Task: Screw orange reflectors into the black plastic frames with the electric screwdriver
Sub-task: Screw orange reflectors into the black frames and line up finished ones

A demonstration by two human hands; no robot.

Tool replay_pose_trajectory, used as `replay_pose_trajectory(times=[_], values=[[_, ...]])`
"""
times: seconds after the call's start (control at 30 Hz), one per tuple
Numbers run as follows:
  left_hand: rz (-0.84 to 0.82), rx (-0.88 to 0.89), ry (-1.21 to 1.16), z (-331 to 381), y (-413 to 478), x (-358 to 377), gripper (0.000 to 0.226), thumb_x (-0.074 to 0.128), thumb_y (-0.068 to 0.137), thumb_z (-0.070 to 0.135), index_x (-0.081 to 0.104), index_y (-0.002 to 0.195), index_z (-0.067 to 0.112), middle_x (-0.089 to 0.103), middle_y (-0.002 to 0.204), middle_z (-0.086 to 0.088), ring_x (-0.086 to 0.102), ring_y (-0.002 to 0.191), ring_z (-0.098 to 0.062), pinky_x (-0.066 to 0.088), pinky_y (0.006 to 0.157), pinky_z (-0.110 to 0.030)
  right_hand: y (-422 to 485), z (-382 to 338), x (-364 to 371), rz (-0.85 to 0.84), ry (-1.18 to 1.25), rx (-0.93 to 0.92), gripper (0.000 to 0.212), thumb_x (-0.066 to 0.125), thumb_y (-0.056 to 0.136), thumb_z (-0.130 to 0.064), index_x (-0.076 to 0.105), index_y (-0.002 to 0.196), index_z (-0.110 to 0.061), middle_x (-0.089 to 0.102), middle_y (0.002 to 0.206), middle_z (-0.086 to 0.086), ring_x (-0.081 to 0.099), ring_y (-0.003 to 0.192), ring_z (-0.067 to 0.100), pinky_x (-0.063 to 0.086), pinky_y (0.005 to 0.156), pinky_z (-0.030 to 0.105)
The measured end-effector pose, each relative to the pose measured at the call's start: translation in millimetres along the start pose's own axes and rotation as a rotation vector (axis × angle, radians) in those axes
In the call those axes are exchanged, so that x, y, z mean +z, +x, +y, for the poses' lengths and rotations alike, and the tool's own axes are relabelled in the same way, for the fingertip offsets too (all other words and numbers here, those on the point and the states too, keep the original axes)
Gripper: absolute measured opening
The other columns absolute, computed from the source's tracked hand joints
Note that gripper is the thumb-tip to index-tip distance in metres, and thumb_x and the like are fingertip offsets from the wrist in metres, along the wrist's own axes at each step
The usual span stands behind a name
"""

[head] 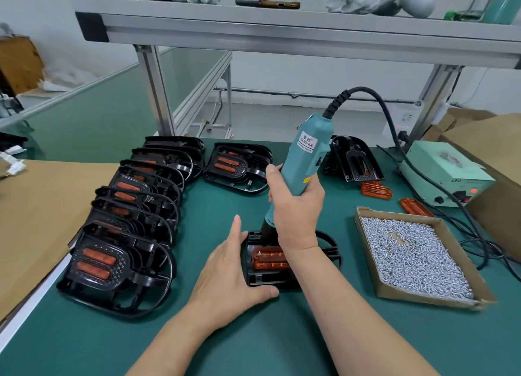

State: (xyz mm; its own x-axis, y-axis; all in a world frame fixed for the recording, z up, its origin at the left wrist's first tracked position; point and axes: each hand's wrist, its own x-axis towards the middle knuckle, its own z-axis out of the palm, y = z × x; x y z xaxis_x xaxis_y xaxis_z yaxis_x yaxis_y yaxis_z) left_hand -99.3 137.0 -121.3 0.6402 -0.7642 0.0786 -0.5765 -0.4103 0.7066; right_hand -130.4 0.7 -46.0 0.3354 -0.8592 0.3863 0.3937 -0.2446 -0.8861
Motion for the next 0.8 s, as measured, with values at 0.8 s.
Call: replay_pose_trajectory(times=[0.8], values=[[-0.073,0.069,0.003,5.7,16.7,-5.9,0.15,0.082,0.043,0.07,-0.017,0.153,0.044,0.04,0.141,0.032,0.041,0.129,-0.001,0.045,0.102,-0.032,-7.5,5.0,5.0,-0.05,-0.036,-0.003,0.033,0.073,0.079,-0.034,0.05,0.072,-0.011,0.049,0.06,0.006,0.045,0.055,0.019,0.044,0.054,0.037]])
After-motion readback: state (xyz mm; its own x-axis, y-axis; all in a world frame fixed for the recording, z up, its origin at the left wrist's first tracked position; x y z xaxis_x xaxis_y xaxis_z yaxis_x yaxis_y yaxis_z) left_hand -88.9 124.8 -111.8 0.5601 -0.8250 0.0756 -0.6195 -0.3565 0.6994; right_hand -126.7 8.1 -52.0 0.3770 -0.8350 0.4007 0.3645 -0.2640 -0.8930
